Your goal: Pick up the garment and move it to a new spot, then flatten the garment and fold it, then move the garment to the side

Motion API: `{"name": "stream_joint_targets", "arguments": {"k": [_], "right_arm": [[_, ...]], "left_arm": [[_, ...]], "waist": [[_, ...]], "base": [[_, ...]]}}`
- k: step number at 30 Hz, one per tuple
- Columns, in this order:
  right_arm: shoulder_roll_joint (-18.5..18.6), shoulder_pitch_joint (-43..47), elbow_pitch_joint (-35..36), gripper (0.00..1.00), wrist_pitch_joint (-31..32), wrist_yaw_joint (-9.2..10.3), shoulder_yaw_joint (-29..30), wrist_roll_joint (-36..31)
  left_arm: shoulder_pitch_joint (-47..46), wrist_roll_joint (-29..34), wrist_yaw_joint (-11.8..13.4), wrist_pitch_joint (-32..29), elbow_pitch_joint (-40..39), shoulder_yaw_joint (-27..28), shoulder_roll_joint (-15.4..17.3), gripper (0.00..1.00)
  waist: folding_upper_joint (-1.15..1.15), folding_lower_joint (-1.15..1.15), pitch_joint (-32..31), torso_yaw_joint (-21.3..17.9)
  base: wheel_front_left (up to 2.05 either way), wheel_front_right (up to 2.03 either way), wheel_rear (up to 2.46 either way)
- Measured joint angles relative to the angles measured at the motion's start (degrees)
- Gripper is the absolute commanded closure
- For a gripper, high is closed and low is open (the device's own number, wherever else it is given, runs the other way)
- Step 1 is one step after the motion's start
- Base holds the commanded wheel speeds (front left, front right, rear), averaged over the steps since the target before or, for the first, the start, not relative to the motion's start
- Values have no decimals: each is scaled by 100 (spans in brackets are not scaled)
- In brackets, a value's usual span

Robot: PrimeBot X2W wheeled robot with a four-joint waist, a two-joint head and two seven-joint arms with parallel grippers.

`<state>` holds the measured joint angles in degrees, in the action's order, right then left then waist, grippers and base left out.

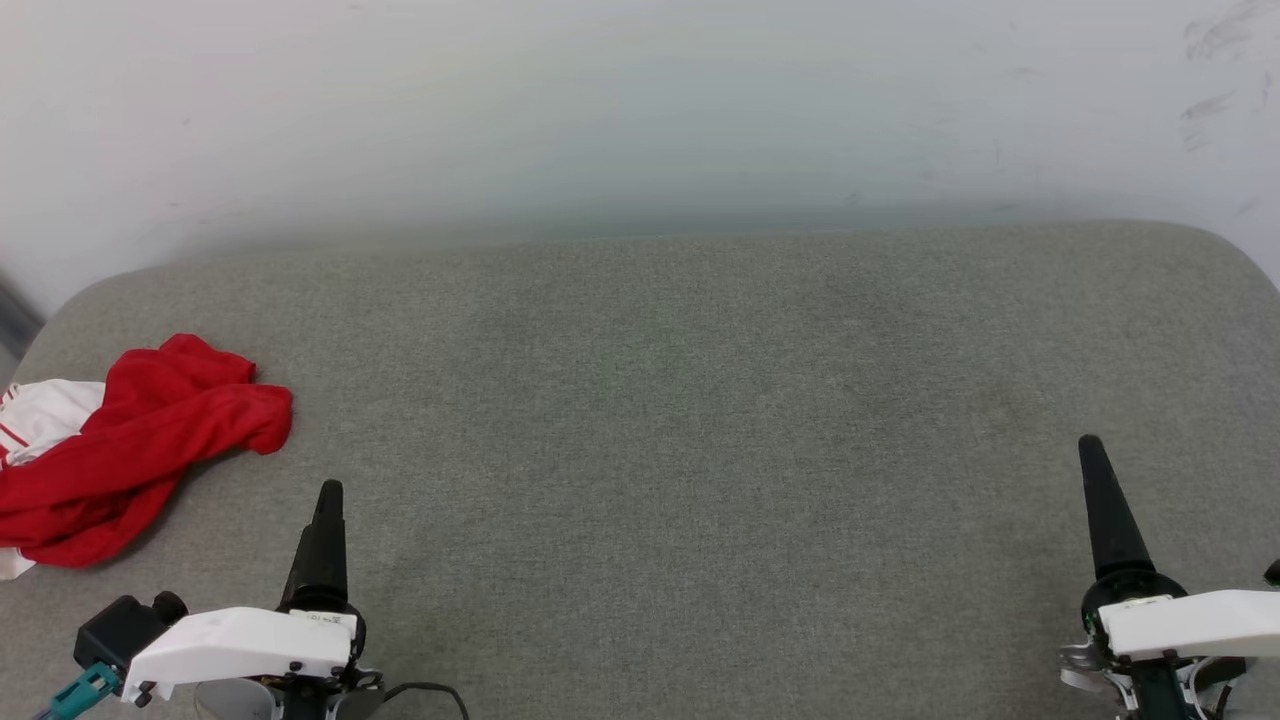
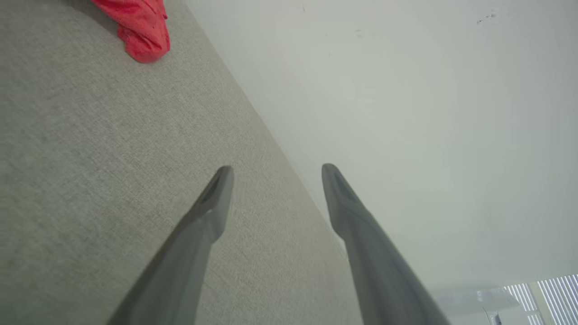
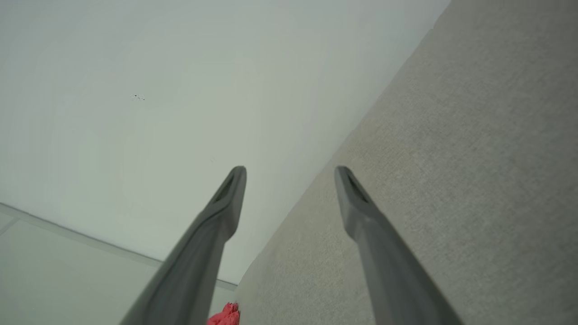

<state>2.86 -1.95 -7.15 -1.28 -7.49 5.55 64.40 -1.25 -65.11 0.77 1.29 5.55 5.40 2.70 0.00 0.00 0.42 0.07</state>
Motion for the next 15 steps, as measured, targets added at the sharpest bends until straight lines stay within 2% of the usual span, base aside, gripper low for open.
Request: {"name": "stream_joint_targets", "arguments": {"k": [4, 5, 15], "right_arm": [[-1, 45, 180, 0, -80, 0, -114, -599], [-1, 90, 278, 0, -145, 0, -213, -1020], [-1, 164, 415, 0, -333, 0, -356, -2117]], "left_arm": [[90, 482, 115, 89, -81, -87, 1, 0], [105, 789, 185, 149, -163, -143, 1, 0], [209, 1933, 380, 344, -354, -334, 3, 0]], "waist": [[0, 0, 12, 6], [0, 0, 25, 11], [0, 0, 53, 29]], "base": [[0, 0, 0], [0, 0, 0], [0, 0, 0]]}}
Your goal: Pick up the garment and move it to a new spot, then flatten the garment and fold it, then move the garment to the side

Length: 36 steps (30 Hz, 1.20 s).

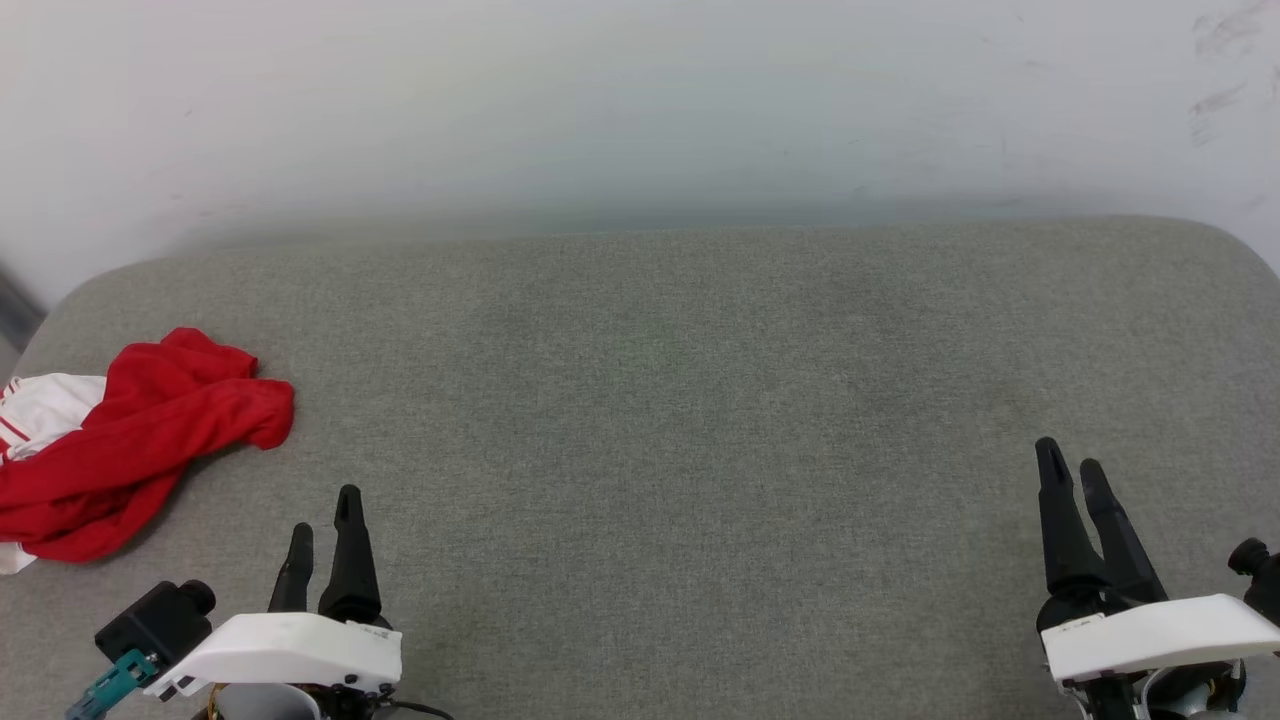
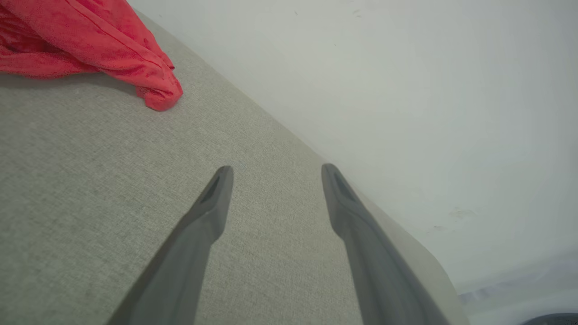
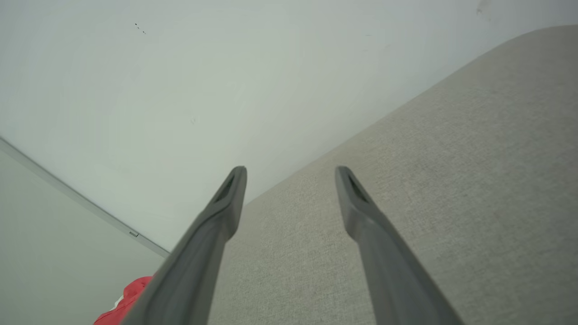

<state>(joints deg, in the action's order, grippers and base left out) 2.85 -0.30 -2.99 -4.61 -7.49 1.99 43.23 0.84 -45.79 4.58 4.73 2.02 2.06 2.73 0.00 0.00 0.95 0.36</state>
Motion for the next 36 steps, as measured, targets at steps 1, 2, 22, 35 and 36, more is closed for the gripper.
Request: {"name": "stream_joint_targets", "arguments": {"k": [1, 2, 22, 35, 36], "right_arm": [[0, 30, 10, 0, -22, 0, 1, -97], [0, 48, 10, 0, -44, 0, 3, -207], [1, 191, 224, 0, -365, 0, -68, -1781], [1, 316, 277, 0, -555, 0, -87, -2407], [1, 325, 279, 0, -566, 0, -88, -2443]], "left_arm": [[7, 111, 9, 8, -14, -20, 0, 0], [13, 219, 26, 24, -19, -42, 0, 0], [248, 1760, 346, 356, -222, -524, 140, 0], [436, 2436, 419, 537, -320, -699, 222, 0], [456, 2484, 419, 555, -325, -703, 224, 0]], "waist": [[0, 0, 0, 1], [0, 0, 0, 2], [0, 0, -61, 18], [0, 0, -81, 27], [0, 0, -80, 28]], "base": [[0, 0, 0], [0, 0, 0], [0, 0, 0], [0, 0, 0], [0, 0, 0]]}}
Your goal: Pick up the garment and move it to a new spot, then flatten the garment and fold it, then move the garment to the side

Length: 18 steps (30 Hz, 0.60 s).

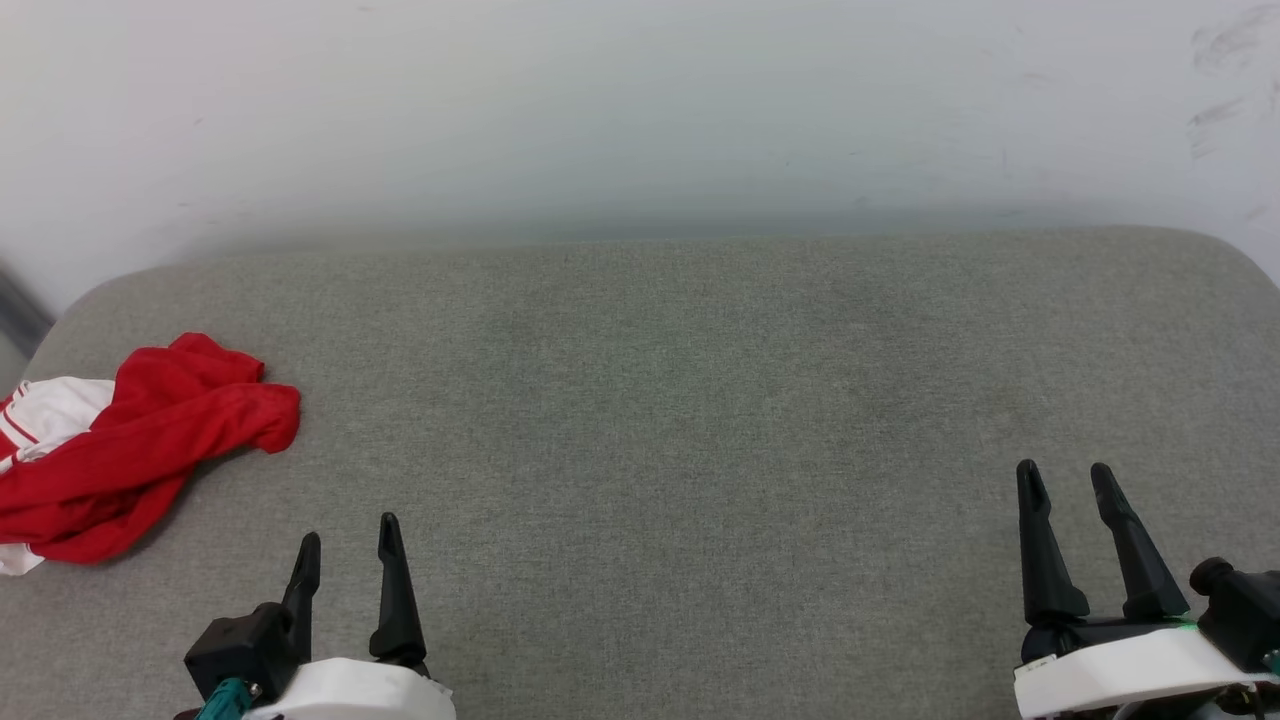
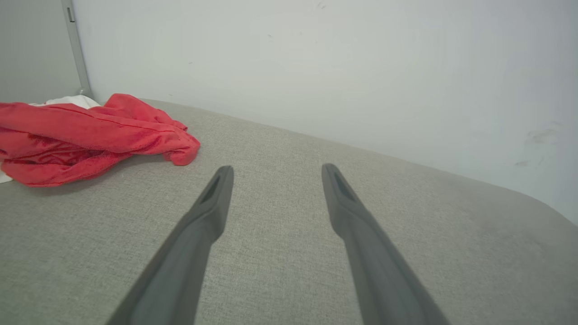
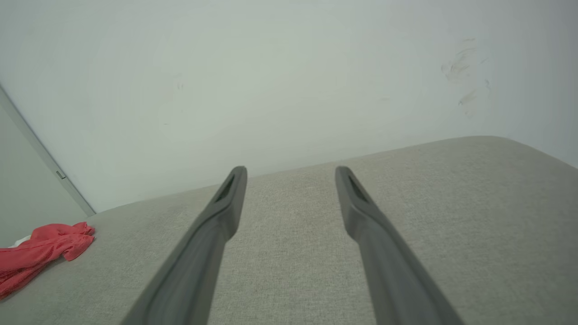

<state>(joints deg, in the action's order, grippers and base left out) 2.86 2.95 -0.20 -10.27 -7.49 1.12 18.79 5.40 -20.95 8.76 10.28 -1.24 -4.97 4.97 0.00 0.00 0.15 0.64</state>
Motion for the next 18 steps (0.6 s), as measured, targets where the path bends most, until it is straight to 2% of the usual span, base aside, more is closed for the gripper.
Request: {"name": "stream_joint_targets", "arguments": {"k": [18], "right_arm": [[1, 182, 8, 0, -218, -1, 34, -744]], "left_arm": [[133, 805, -105, 211, 40, -42, -29, 0]], "waist": [[0, 0, 2, 11]], "base": [[0, 0, 0]]}}
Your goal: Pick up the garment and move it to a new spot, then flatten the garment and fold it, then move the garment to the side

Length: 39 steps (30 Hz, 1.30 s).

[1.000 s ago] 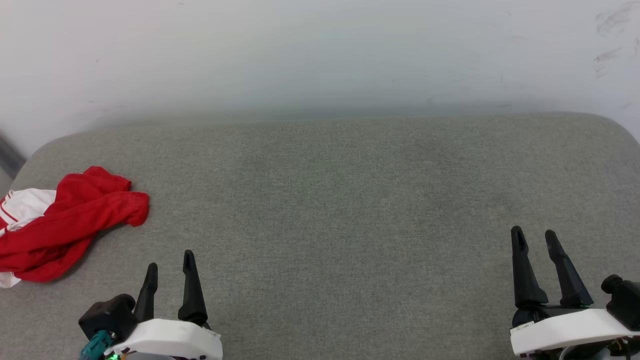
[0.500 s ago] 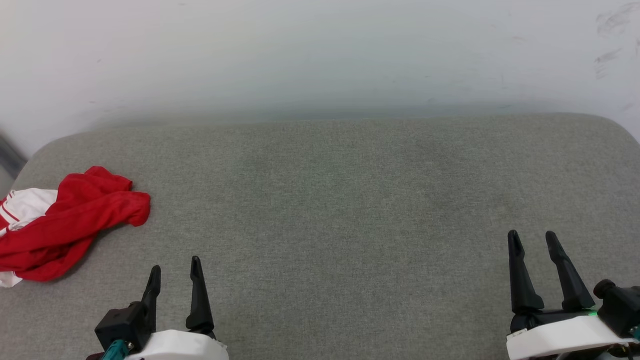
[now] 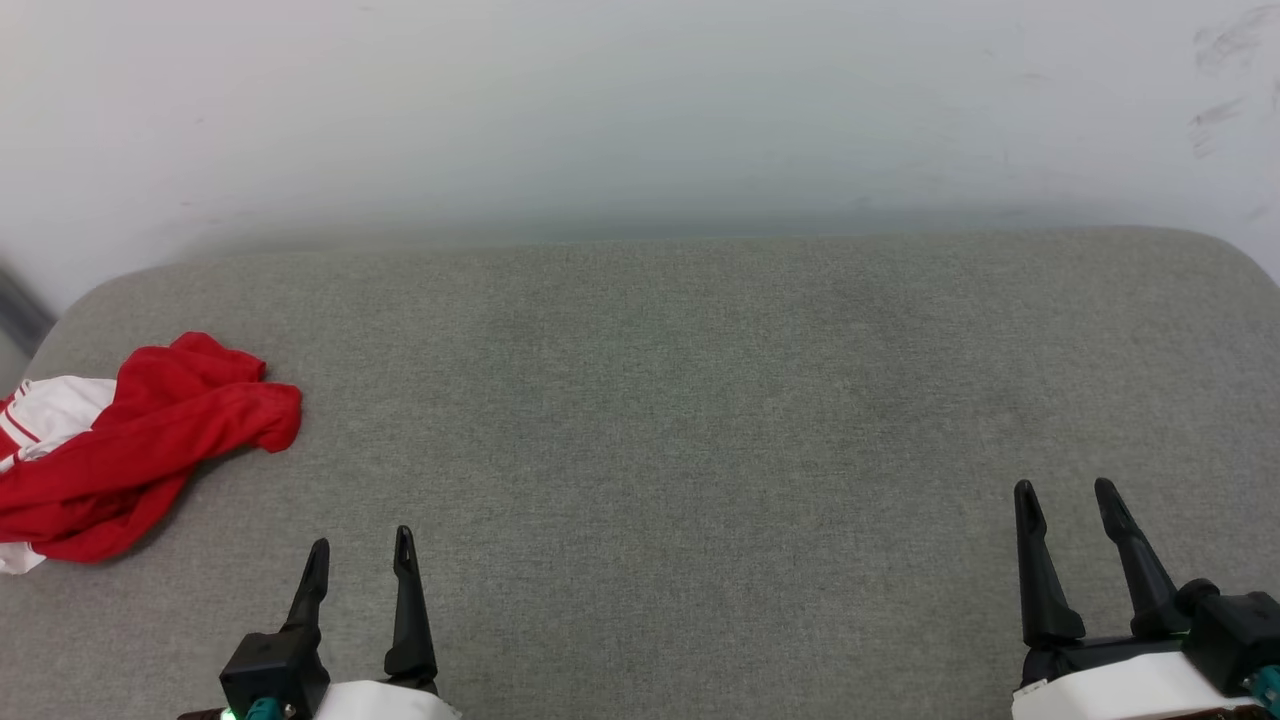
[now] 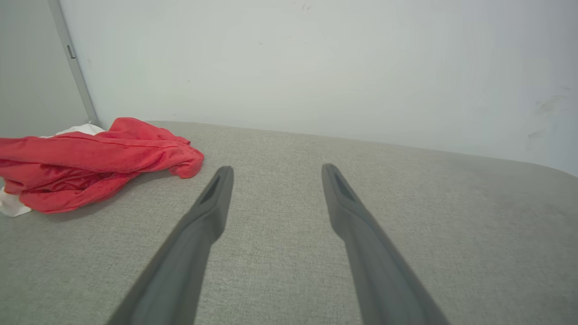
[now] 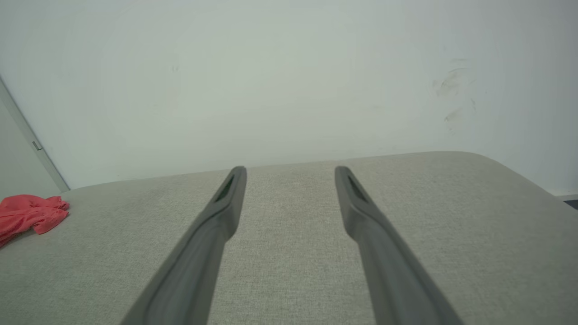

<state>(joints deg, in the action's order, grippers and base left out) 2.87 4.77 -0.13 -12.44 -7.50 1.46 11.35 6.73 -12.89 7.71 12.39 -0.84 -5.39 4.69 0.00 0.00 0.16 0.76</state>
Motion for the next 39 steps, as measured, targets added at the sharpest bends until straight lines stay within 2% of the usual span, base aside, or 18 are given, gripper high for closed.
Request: {"name": "stream_joint_targets", "arguments": {"k": [24, 39], "right_arm": [[0, 127, 63, 0, -253, 0, -36, -597], [1, 152, -111, 0, -264, 0, -110, -309]], "left_arm": [[124, 879, -218, 252, 142, 222, -154, 0], [124, 812, -328, 253, 288, 344, -171, 0]], "waist": [[0, 0, 0, 8], [0, 0, 15, -2]], "base": [[0, 0, 0], [0, 0, 0]]}}
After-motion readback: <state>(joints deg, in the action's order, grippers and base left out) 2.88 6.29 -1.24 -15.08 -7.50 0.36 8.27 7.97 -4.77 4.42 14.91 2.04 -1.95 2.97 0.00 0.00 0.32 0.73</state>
